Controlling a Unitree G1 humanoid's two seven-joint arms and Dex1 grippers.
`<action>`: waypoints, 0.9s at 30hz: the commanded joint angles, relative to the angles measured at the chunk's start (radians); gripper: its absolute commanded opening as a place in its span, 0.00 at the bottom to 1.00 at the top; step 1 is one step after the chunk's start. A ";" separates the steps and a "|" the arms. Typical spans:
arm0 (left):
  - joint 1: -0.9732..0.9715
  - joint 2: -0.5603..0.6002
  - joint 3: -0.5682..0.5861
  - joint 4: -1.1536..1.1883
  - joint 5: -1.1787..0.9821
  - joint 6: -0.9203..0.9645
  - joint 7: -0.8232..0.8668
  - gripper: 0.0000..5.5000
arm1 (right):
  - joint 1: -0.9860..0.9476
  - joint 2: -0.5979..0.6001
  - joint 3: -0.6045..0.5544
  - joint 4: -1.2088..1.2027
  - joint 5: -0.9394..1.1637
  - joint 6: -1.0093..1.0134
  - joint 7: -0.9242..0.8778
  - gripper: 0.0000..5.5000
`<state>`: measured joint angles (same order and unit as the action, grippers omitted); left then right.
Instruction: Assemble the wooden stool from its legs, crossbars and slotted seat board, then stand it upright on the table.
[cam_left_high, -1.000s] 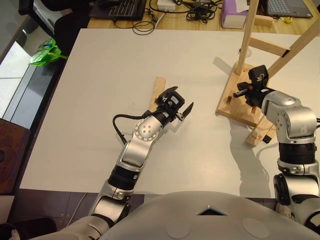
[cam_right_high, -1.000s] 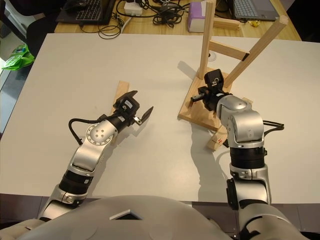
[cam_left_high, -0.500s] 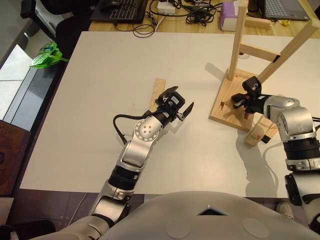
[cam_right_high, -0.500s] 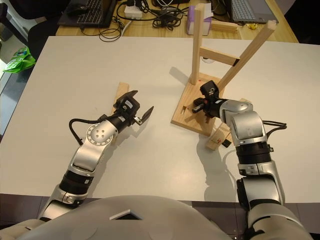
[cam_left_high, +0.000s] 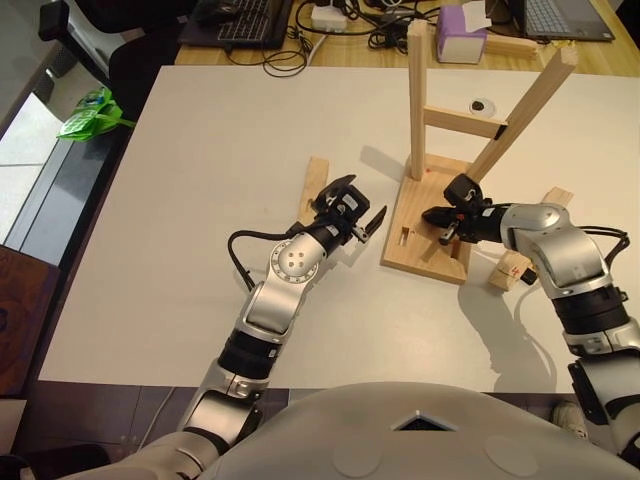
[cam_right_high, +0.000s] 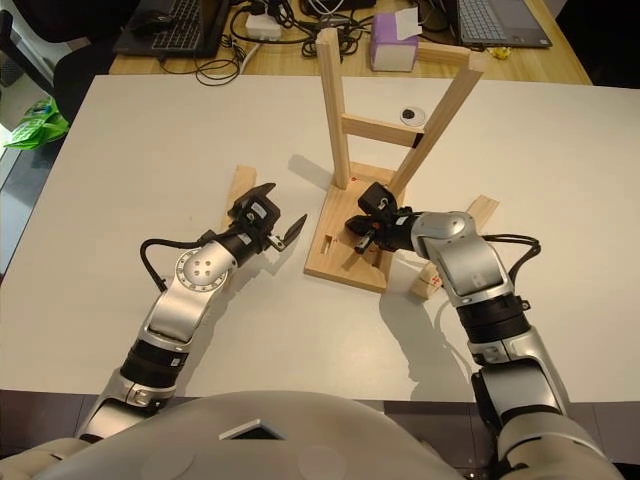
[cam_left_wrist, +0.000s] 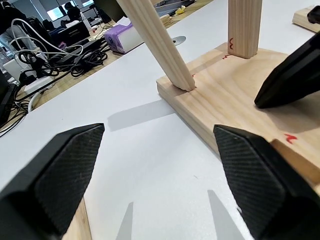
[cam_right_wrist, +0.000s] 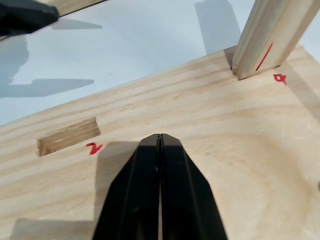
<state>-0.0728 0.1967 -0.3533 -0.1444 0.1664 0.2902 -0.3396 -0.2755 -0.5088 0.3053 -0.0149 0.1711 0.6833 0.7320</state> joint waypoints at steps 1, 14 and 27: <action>-0.042 0.019 0.117 -0.095 -0.027 -0.020 0.030 0.73 | 0.048 -0.025 -0.207 -0.196 0.116 -0.008 -0.001 0.01; 0.144 0.085 0.360 -0.381 -0.237 0.105 -0.017 0.73 | 0.543 -0.409 -0.734 -0.363 0.319 -0.090 0.415 0.18; 0.275 0.159 0.239 -0.367 -0.140 0.087 -0.029 0.73 | 0.621 -0.604 -0.674 0.102 -0.030 -0.592 0.479 0.35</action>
<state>0.1975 0.3511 -0.1056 -0.5069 0.0180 0.3790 -0.3705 0.3498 -1.0522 -0.4010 0.0237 0.2140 0.1867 1.2083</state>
